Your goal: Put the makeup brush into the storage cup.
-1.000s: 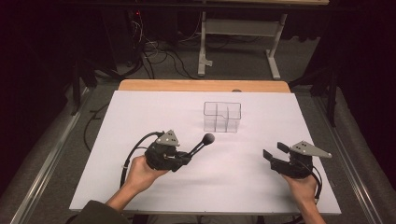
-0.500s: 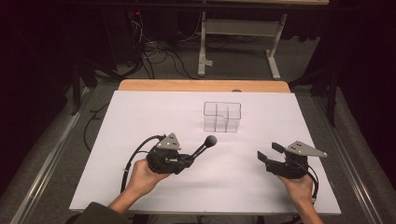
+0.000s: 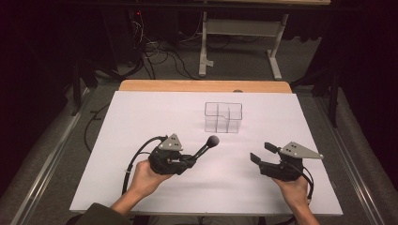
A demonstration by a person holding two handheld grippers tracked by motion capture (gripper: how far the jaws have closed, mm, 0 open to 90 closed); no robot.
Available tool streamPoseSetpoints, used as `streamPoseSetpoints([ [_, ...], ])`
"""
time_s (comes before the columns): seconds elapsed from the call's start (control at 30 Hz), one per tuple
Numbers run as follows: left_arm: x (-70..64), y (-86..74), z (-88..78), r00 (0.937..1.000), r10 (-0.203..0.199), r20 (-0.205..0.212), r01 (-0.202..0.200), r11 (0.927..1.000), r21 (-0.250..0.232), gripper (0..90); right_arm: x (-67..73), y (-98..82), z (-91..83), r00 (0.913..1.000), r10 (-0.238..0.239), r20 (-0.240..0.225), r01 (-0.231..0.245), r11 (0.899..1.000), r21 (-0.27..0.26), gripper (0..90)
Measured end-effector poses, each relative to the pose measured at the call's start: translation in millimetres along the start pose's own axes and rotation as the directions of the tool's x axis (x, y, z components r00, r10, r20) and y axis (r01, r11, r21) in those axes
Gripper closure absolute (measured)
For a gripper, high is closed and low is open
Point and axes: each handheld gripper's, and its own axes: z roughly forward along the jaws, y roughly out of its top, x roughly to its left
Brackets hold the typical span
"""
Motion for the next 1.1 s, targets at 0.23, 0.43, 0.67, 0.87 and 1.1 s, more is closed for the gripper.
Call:
streamPoseSetpoints([
  [0.23,-0.7,-0.3,1.2,1.0000,-0.004,0.002,0.004,0.9999,-0.011,74.0,11.3,5.0,4.8,0.9993,-0.009,-0.037,0.010,1.000,0.019,32.0],
  [0.43,-0.8,-1.0,2.2,1.0000,0.006,0.000,-0.006,1.0000,-0.006,74.0,21.3,8.6,8.0,0.9978,-0.037,-0.055,0.039,0.998,0.043,32.6],
  [0.67,-1.8,-2.3,4.5,0.9999,0.015,-0.001,-0.015,0.9999,-0.002,74.0,29.6,12.1,12.5,0.9931,-0.043,-0.109,0.048,0.998,0.042,35.5],
  [0.87,-3.3,-3.7,6.1,0.9997,0.026,0.001,-0.026,0.9996,-0.009,74.0,35.9,13.6,19.9,0.9861,-0.044,-0.160,0.055,0.997,0.061,39.9],
  [1.1,-6.0,-5.4,9.3,0.9993,0.038,0.004,-0.038,0.9993,-0.008,74.0,42.6,16.4,26.3,0.9755,-0.043,-0.216,0.058,0.996,0.066,43.6],
])
